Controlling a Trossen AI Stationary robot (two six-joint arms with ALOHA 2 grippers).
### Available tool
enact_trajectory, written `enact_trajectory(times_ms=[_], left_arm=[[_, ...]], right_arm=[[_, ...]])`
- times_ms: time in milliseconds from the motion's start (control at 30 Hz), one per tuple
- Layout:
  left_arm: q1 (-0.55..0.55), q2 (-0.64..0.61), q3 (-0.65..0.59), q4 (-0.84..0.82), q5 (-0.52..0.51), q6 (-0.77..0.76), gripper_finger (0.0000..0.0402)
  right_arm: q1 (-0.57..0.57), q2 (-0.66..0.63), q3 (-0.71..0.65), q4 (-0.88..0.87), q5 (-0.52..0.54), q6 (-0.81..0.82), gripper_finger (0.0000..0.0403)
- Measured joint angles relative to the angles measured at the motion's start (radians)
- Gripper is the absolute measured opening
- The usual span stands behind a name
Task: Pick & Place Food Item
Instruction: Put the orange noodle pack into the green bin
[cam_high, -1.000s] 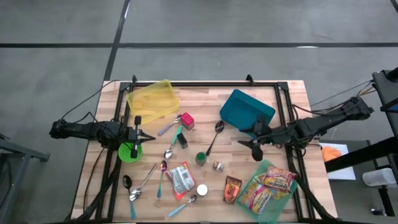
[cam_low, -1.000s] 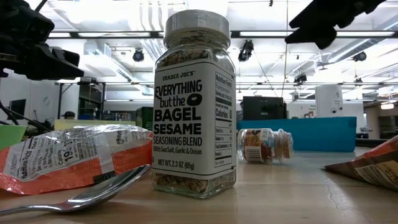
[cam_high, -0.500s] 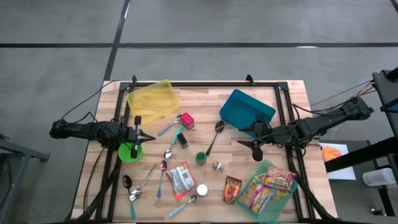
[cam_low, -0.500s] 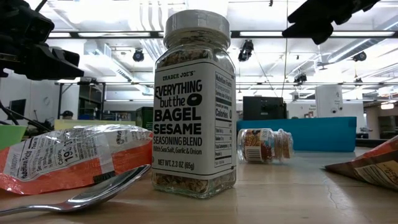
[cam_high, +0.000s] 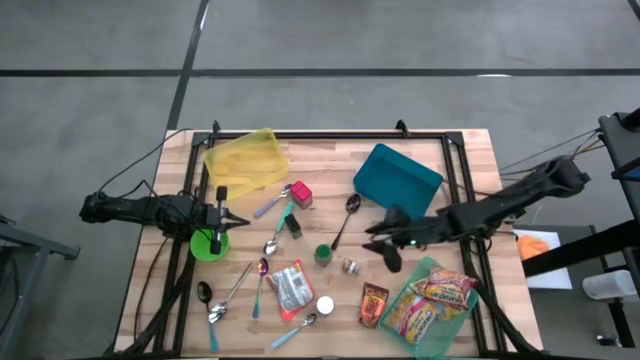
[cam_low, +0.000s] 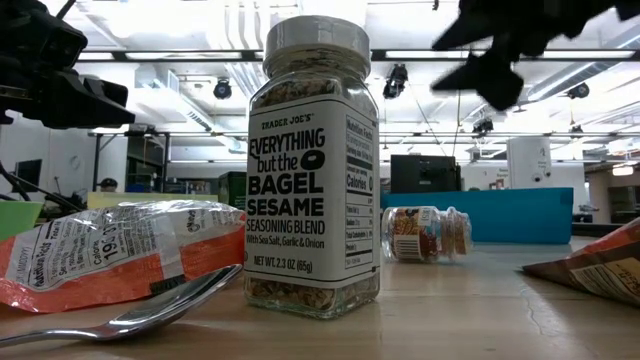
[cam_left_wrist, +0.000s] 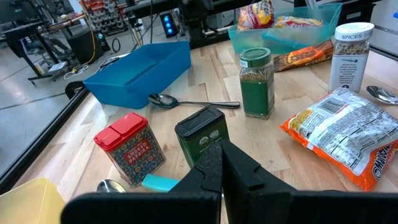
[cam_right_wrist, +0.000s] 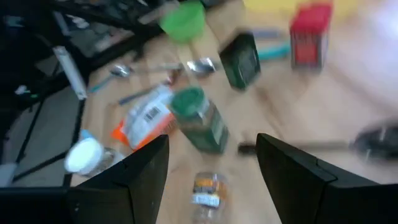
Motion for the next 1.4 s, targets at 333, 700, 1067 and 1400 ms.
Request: enact_trajectory(times_ms=[333, 700, 1067, 1400], left_arm=[[0.0, 0.0, 0.0, 0.0, 0.0, 0.0, 0.0], [0.0, 0.0, 0.0, 0.0, 0.0, 0.0, 0.0], [0.0, 0.0, 0.0, 0.0, 0.0, 0.0, 0.0], [0.0, 0.0, 0.0, 0.0, 0.0, 0.0, 0.0]], right_arm=[[-0.001, 0.197, 0.012, 0.207, -0.093, 0.207, 0.0239], [0.038, 0.374, 0.302, -0.063, -0.078, 0.315, 0.0239], [0.088, 0.627, 0.638, -0.246, -0.043, 0.405, 0.0239], [0.094, 0.81, 0.867, -0.373, -0.037, 0.454, 0.0239]])
